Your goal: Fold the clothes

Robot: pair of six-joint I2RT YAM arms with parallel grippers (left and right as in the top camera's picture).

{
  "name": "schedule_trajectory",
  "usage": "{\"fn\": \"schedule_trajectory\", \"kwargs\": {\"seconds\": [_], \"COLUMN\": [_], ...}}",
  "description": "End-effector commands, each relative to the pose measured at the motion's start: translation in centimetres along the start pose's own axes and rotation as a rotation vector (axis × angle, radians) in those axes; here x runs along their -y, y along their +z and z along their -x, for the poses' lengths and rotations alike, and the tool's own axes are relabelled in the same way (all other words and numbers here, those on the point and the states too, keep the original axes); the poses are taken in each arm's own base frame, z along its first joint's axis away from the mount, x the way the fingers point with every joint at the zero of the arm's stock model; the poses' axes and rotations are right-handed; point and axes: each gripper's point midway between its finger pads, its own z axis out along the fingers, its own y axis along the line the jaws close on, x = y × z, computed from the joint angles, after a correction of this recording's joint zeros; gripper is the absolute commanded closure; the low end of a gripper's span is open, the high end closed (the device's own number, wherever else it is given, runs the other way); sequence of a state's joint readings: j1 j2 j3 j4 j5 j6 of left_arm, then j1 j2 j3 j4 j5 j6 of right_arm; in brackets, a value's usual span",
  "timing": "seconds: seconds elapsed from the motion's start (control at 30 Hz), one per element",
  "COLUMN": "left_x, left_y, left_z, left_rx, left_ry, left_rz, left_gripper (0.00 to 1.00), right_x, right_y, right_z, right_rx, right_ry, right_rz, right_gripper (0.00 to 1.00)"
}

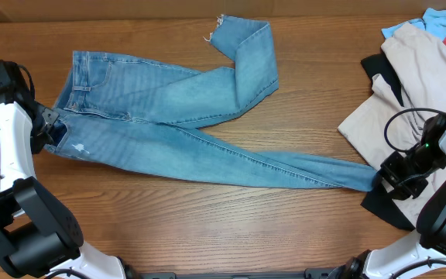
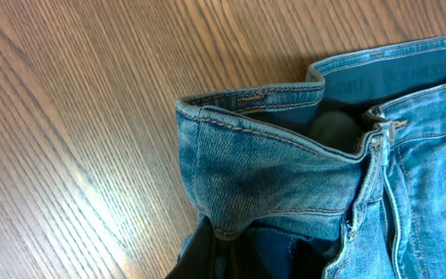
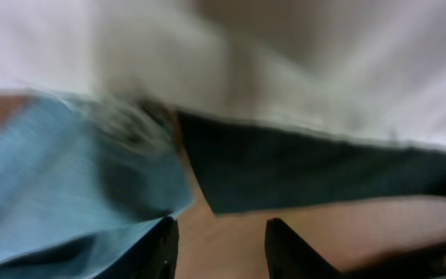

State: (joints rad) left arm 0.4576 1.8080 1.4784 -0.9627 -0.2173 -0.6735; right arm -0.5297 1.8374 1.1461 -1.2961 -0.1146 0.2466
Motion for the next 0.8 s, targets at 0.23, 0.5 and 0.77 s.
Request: {"fn": "schedule_trajectory", "kwargs": {"seconds": [0.23, 0.5, 0.77], "left_x": [0.0, 0.0, 0.0], "left_y": [-1.2, -1.2, -1.2], "left_z": [0.3, 0.3, 0.3], "left_rx": [0.032, 0.03, 0.03], "left_ry": [0.026, 0.026, 0.027], "left_rz": [-0.005, -0.004, -0.003], "left_gripper": [0.96, 0.96, 0.96], "right_x": [-1.3, -6.8, -9.9], "right_y": [-0.1, -0.6, -0.2], "right_z": [2.2, 2.3, 1.4], "right_rx": [0.097, 0.131, 0.152], "right_ry": [-0.001, -0.225, -0.343], "right_rz": [0.07, 0.265, 0.27], "right_gripper": [0.6, 0.6, 0.62]}}
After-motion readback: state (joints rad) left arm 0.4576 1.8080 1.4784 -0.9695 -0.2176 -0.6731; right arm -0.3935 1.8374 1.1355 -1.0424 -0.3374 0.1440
